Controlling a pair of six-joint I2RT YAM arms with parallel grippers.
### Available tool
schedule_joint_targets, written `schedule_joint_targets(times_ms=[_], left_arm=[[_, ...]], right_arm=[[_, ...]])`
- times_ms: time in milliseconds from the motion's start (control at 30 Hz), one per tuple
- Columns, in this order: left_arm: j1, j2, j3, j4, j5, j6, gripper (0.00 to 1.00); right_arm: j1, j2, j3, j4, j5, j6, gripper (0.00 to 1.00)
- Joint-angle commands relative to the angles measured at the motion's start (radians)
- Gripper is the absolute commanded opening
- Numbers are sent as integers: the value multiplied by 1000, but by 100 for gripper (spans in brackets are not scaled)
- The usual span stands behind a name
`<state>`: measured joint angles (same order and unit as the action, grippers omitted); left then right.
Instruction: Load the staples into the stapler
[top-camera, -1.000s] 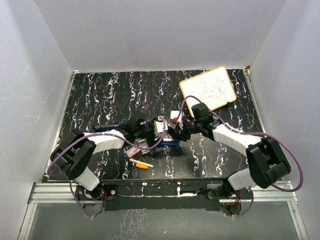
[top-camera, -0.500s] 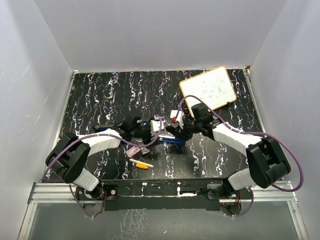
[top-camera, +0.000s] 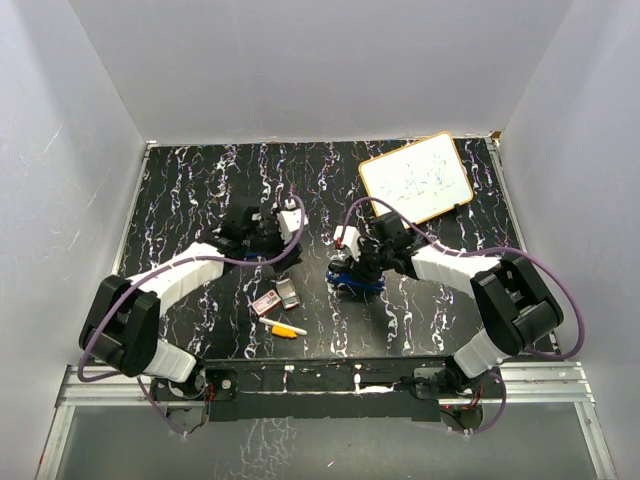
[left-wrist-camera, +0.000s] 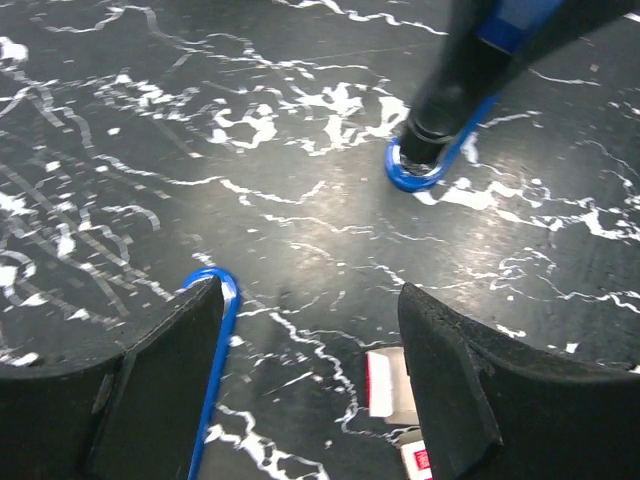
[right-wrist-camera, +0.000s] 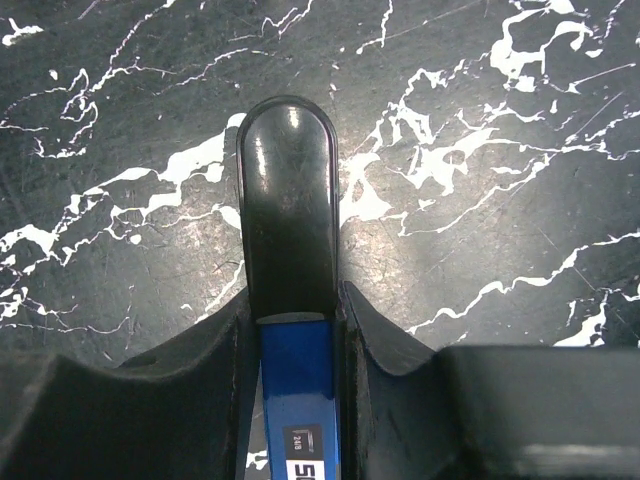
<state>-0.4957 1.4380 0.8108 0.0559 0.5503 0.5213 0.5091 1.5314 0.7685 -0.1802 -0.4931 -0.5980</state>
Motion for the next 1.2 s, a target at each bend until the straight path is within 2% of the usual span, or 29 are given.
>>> schedule_joint_targets(times_ms=[0, 133, 333, 433, 600, 833, 967, 1167], left_arm=[[45, -65, 76, -111, -59, 9, 71], [78, -102, 123, -157, -73, -9, 78], [99, -127, 165, -188, -127, -65, 88], [108, -145, 172, -205, -168, -73, 97], [124, -186, 181, -247, -220, -81, 97], [144, -230, 194, -322, -317, -138, 97], [157, -257, 194, -347, -418, -167, 97], [173, -312, 169, -341, -490, -195, 97]], right_arm=[[14, 26, 20, 48, 50, 27, 10], [15, 19, 11, 50, 59, 26, 17], [17, -2, 17, 28, 61, 19, 36], [17, -10, 29, 8, 43, 10, 48], [16, -28, 57, -16, 0, 9, 63], [23, -62, 109, -56, -46, 22, 72], [23, -83, 120, -43, -47, 36, 73], [23, -84, 145, -39, -62, 75, 73]])
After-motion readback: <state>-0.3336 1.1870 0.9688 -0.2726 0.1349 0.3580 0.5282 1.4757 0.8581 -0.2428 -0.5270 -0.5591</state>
